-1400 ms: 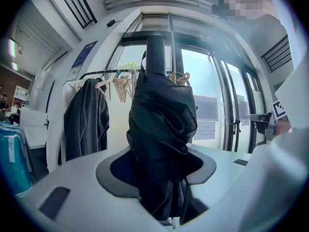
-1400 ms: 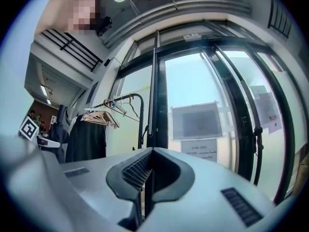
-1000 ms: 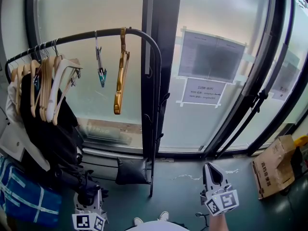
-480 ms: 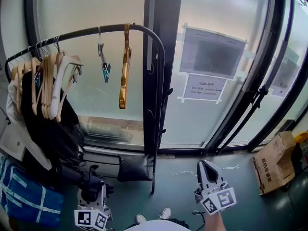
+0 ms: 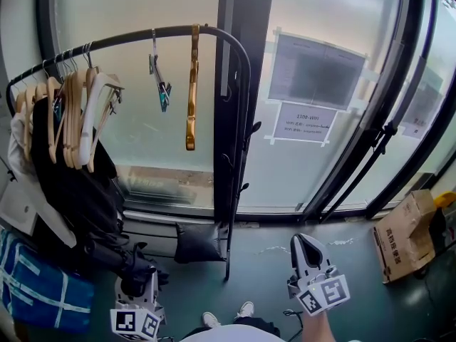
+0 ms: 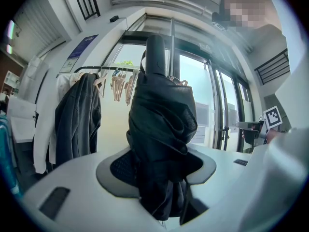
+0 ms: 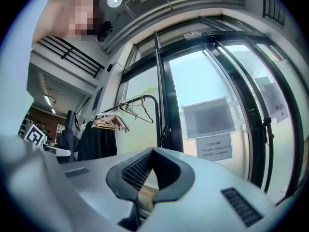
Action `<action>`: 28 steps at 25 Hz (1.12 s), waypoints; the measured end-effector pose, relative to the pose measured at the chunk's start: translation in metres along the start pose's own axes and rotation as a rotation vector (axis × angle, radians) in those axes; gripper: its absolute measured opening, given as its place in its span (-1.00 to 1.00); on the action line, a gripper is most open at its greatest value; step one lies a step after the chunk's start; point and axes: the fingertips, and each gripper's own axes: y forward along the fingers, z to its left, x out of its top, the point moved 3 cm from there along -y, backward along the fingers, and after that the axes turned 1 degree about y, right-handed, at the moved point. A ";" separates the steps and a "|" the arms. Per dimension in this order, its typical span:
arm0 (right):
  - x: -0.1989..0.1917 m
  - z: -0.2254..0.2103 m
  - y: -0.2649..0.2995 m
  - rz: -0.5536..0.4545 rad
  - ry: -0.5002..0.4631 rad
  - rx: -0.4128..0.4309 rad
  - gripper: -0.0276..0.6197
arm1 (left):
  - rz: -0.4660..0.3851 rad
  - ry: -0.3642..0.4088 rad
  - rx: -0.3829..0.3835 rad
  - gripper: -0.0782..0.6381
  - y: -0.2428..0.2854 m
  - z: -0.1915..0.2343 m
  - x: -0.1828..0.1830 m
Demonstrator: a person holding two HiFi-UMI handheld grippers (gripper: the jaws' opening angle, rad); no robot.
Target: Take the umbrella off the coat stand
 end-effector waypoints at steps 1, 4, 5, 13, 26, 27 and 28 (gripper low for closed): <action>-0.001 0.000 -0.001 0.001 0.001 -0.004 -0.86 | 0.002 0.003 -0.002 -0.10 0.000 0.000 0.000; -0.002 0.002 -0.003 -0.004 -0.007 -0.013 -0.86 | 0.009 0.009 -0.007 -0.10 0.000 -0.001 0.001; -0.001 0.003 -0.005 -0.013 -0.014 -0.016 -0.86 | 0.010 0.011 -0.011 -0.10 0.000 -0.001 0.000; 0.000 0.011 -0.002 -0.039 -0.030 -0.005 -0.86 | 0.016 0.019 -0.038 -0.10 0.002 -0.004 -0.005; 0.000 0.006 -0.002 -0.029 -0.026 -0.005 -0.86 | 0.035 0.008 -0.051 -0.10 0.007 -0.008 -0.011; 0.000 0.005 -0.002 -0.028 -0.026 -0.005 -0.86 | 0.040 0.006 -0.054 -0.10 0.007 -0.009 -0.011; 0.000 0.004 -0.002 -0.027 -0.026 -0.005 -0.86 | 0.044 0.003 -0.056 -0.10 0.008 -0.011 -0.012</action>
